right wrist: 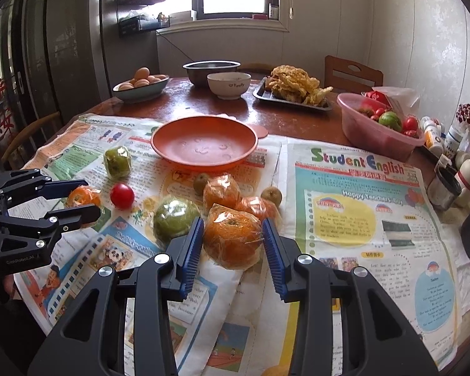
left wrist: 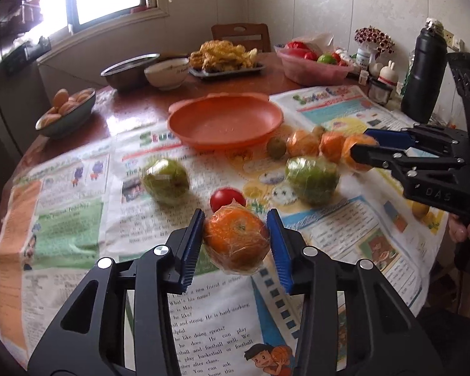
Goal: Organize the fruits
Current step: 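Carry both wrapped oranges onto the orange plate and open both tools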
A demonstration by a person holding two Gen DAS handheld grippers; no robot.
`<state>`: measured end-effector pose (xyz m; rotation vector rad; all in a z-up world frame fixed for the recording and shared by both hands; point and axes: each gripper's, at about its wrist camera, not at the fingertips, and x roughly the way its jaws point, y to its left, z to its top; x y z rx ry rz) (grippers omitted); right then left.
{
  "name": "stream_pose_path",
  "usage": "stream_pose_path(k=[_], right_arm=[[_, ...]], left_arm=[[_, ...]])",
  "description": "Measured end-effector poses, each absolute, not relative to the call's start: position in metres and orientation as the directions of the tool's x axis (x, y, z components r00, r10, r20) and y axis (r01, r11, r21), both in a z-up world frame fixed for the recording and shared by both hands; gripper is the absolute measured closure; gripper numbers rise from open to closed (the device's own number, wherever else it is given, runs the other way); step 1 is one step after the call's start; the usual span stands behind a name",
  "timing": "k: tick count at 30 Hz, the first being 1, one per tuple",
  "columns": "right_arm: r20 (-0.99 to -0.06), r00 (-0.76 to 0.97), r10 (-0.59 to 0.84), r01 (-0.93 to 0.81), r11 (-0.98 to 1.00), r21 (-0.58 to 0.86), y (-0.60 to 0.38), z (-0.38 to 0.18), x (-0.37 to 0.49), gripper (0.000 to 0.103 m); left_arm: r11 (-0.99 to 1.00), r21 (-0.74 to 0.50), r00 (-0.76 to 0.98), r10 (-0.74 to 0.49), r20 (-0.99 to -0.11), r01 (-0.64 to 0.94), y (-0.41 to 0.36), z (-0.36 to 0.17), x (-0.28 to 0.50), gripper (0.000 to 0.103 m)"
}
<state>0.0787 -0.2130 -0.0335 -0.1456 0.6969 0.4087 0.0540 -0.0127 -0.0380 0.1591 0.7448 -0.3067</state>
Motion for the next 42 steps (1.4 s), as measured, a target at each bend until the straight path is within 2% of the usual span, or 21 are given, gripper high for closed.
stream_pose_path(k=[5, 11, 20, 34, 36, 37, 38, 39, 41, 42], right_arm=[[-0.62, 0.708, 0.339, -0.447, 0.894, -0.021, -0.2, -0.013, 0.097, 0.065], [-0.608, 0.69, 0.392, -0.51, 0.86, -0.024, -0.178, 0.01, 0.147, 0.065], [-0.715, 0.571, 0.402, -0.568, 0.823, 0.01, -0.155, -0.015, 0.236, 0.065], [-0.761, 0.521, 0.387, -0.603, 0.798, -0.007, -0.144, -0.039, 0.258, 0.065], [-0.766, 0.514, 0.386, -0.607, 0.794, -0.007, -0.141, -0.041, 0.259, 0.063], [-0.765, 0.513, 0.39, -0.608, 0.794, -0.004, -0.141, -0.041, 0.259, 0.058], [-0.762, 0.515, 0.392, -0.607, 0.795, -0.001, -0.141, -0.04, 0.26, 0.043], [-0.754, 0.525, 0.395, -0.604, 0.797, -0.003, -0.141, -0.038, 0.259, 0.032], [-0.744, 0.539, 0.395, -0.605, 0.796, -0.017, -0.141, -0.034, 0.259, 0.029], [-0.742, 0.541, 0.395, -0.606, 0.795, -0.018, -0.141, -0.032, 0.259, 0.029]], left_arm=[[0.925, 0.071, 0.73, -0.244, -0.638, 0.372, -0.017, -0.004, 0.078, 0.07], [0.901, 0.054, 0.701, -0.296, -0.649, 0.431, -0.017, 0.011, 0.141, 0.07], [0.864, 0.005, 0.589, -0.339, -0.733, 0.503, -0.009, -0.017, 0.227, 0.07], [0.822, -0.021, 0.508, -0.372, -0.777, 0.569, -0.003, -0.04, 0.244, 0.07], [0.82, -0.01, 0.506, -0.363, -0.782, 0.572, -0.003, -0.041, 0.246, 0.07], [0.818, -0.008, 0.503, -0.361, -0.785, 0.575, -0.003, -0.042, 0.246, 0.07], [0.817, -0.005, 0.5, -0.358, -0.789, 0.577, -0.003, -0.043, 0.246, 0.069], [0.814, -0.007, 0.495, -0.36, -0.791, 0.581, -0.003, -0.043, 0.245, 0.062], [0.807, -0.003, 0.504, -0.371, -0.78, 0.59, -0.002, -0.041, 0.243, 0.054], [0.805, 0.0, 0.508, -0.374, -0.776, 0.593, -0.002, -0.039, 0.242, 0.054]])
